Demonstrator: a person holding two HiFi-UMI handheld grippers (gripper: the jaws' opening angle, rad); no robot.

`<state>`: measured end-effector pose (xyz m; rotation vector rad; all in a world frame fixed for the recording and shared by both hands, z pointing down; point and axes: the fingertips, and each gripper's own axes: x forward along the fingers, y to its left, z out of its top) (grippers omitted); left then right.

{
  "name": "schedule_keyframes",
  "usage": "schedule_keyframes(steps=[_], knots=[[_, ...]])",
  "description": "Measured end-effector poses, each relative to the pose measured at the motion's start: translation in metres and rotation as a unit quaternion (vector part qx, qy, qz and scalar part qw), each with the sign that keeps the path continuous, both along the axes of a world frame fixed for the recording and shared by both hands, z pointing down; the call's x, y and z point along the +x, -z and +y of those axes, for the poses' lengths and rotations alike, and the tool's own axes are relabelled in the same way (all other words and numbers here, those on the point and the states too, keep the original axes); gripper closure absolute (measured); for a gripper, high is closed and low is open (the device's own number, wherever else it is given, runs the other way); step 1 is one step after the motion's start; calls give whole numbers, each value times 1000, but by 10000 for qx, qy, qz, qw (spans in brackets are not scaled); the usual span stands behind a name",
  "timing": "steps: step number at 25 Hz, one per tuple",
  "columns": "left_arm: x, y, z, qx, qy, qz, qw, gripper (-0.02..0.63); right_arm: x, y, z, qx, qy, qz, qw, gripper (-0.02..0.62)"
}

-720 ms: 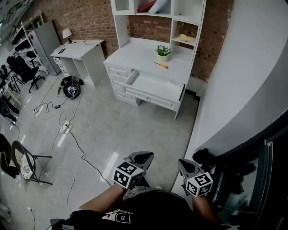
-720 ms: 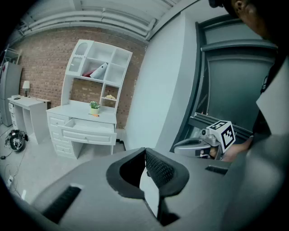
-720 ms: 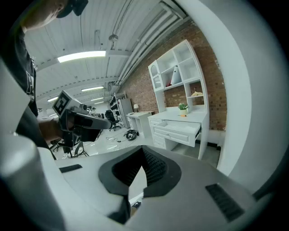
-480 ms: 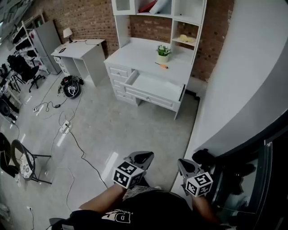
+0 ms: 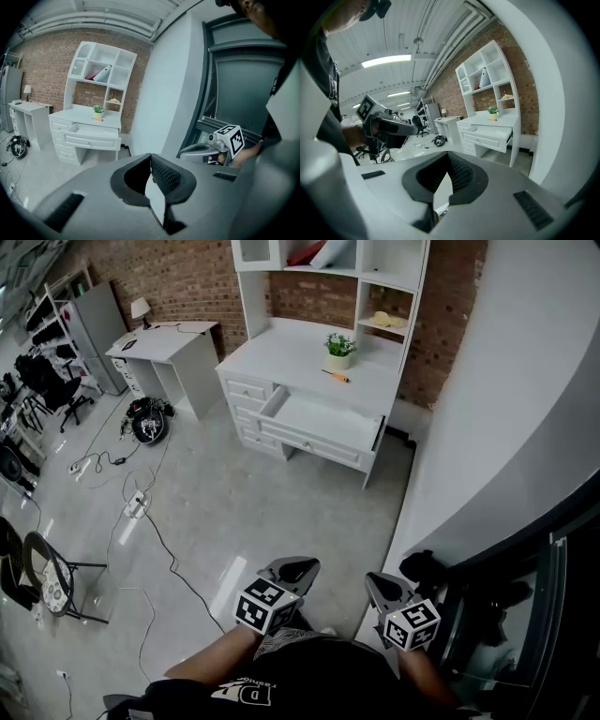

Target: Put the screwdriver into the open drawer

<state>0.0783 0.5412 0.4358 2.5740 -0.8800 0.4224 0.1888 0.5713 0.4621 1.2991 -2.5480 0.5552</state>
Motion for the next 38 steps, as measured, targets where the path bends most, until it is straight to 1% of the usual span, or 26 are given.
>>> schedule_keyframes(steps=[5,10,14,19,23,27,31,38], knots=[[-7,-5,-8,-127,28,-5,9999,588,-10,-3,-7,-62,133,-5,9999,592],[-13,-12,-30,-166,-35,-70,9998,588,-14,-11,-27,-186,84,23,9998,592],[-24,-11,-59,-180,-18,-25,9998,588,-23,-14,-52,-304,28,91,9995,592],[-40,-4,-105,-182,10,70,9998,588,-36,-7,-99,-234,18,166,9996,592],[-60,-5,-141,-121,-59,-2,9999,588,-55,-4,-138,-210,17,185,9996,592],[-85,-3,-176,-116,-47,39,9999,588,-84,-3,-170,-215,73,201,9995,592],[-108,-2,-209,-71,-82,78,9999,588,-107,-4,-201,-218,30,218,9995,592],[-146,-10,-254,-21,-153,26,9999,588,-141,-13,-237,-309,-118,190,9993,592]])
